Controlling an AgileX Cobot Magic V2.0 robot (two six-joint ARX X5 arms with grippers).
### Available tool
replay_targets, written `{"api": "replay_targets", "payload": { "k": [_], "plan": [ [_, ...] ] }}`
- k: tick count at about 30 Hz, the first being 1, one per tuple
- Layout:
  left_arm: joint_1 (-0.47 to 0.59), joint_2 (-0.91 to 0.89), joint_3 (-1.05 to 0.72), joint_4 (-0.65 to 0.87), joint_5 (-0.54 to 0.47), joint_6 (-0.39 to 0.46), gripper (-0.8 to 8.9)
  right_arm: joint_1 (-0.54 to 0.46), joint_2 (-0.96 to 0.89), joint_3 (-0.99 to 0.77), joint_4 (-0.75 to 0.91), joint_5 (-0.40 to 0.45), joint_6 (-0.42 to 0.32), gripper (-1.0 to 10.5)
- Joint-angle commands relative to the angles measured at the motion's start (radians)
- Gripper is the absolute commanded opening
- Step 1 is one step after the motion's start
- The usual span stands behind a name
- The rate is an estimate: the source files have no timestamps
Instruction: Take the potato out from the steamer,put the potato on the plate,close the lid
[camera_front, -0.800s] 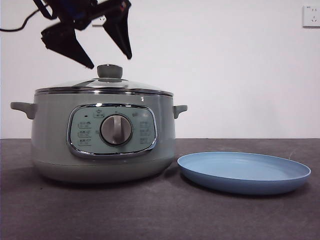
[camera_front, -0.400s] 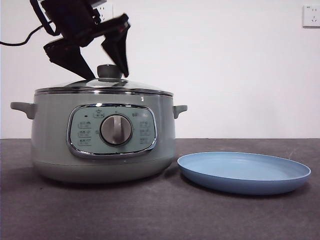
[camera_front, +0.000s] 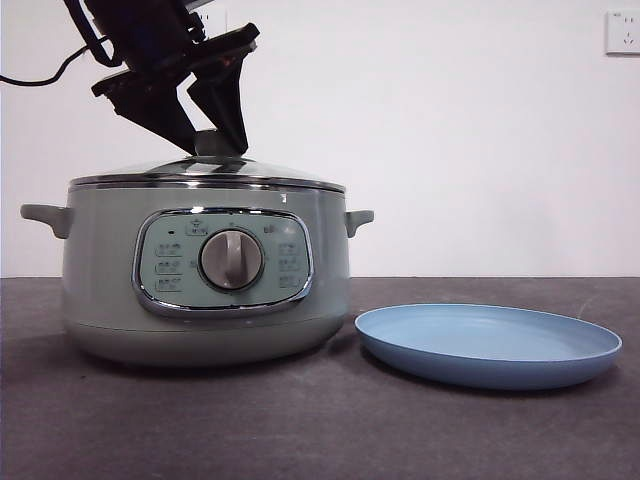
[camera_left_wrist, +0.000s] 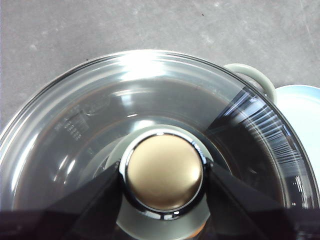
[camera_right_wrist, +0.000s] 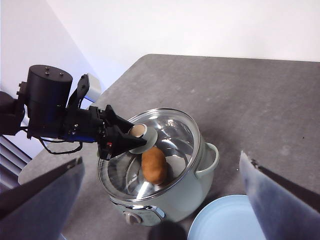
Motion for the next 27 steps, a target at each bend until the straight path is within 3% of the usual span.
{"api": "replay_targets", "payload": {
  "k": [1, 15, 23, 27],
  "plan": [
    [0.000, 0.008, 0.040, -0.021, 0.006, 0.012, -0.08, 0.003, 0.000, 0.003, 0.006, 0.003, 0.006, 7.2],
    [0.001, -0.018, 0.459, -0.306, 0.007, 0.119, -0.08, 0.050, 0.006, 0.006, 0.079, 0.002, 0.027, 7.2],
    [0.032, -0.186, 0.529, -0.334, 0.007, 0.158, -0.08, 0.167, 0.124, 0.081, 0.074, 0.006, 0.029, 7.2],
    [0.072, -0.308, 0.529, -0.368, 0.007, 0.172, -0.08, 0.260, 0.238, 0.176, 0.039, 0.105, 0.002, 7.2]
  ]
}}
